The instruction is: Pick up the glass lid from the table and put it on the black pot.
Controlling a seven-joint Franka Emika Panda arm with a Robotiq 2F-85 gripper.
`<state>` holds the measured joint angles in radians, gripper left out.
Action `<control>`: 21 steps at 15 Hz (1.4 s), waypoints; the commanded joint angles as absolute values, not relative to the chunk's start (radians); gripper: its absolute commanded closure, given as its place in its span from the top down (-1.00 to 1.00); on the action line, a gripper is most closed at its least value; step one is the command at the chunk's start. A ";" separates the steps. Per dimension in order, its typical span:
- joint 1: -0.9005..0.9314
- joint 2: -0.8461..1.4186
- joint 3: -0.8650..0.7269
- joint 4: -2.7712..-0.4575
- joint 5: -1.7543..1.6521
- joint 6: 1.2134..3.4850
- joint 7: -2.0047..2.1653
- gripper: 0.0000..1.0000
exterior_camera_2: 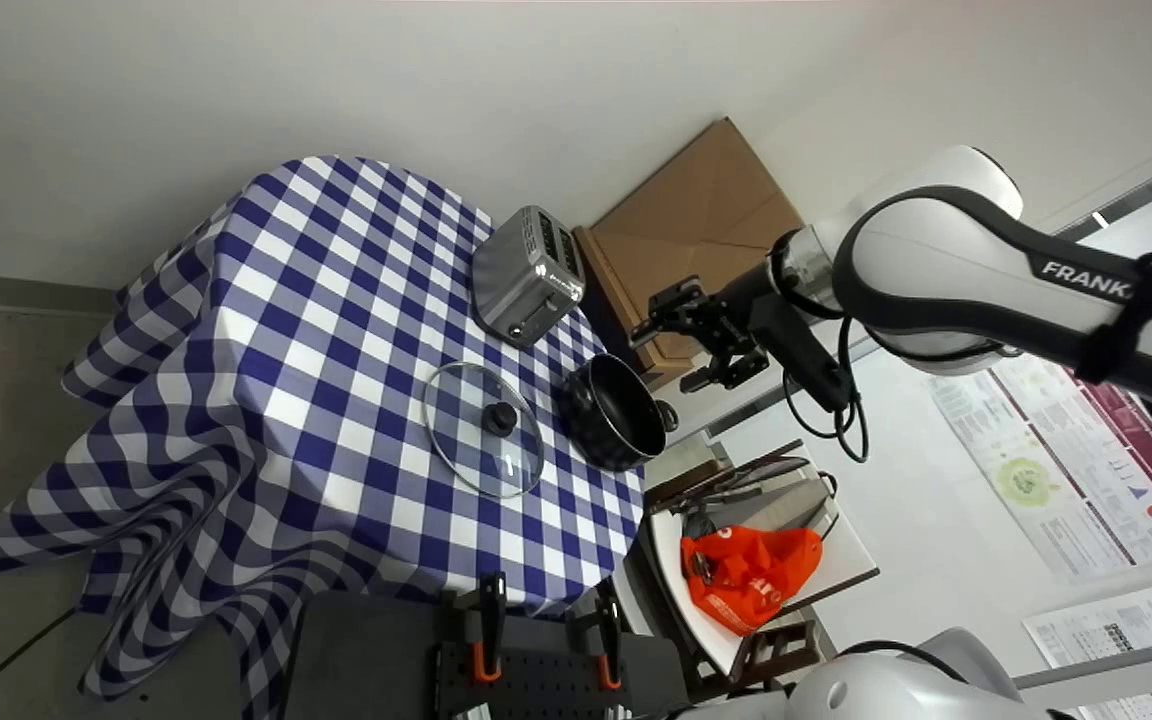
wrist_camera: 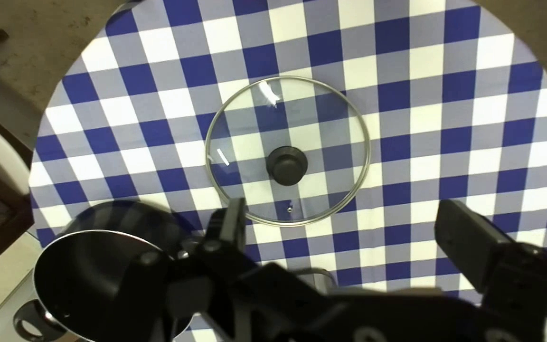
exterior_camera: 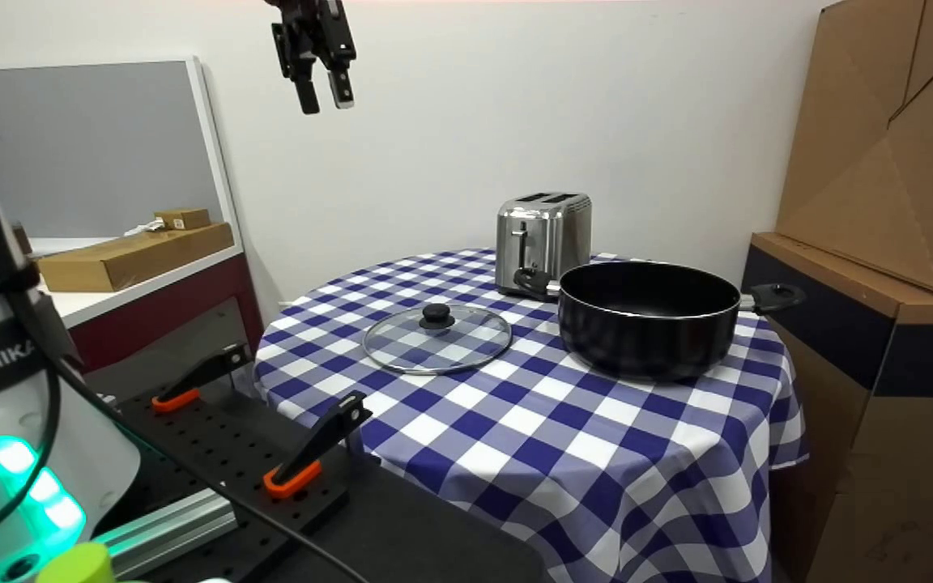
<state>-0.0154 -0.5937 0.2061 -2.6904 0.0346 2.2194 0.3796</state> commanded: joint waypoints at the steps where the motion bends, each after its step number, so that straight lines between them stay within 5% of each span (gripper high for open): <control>1: -0.078 -0.472 0.213 -2.654 -0.028 2.330 0.457 1.00; 12: -0.158 -0.076 0.142 -2.544 -0.195 2.577 0.560 1.00; 21: -0.025 0.187 0.041 -2.434 -0.316 2.641 0.670 1.00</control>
<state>-0.0875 0.0993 0.0817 -2.4861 -0.3289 2.6183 0.6532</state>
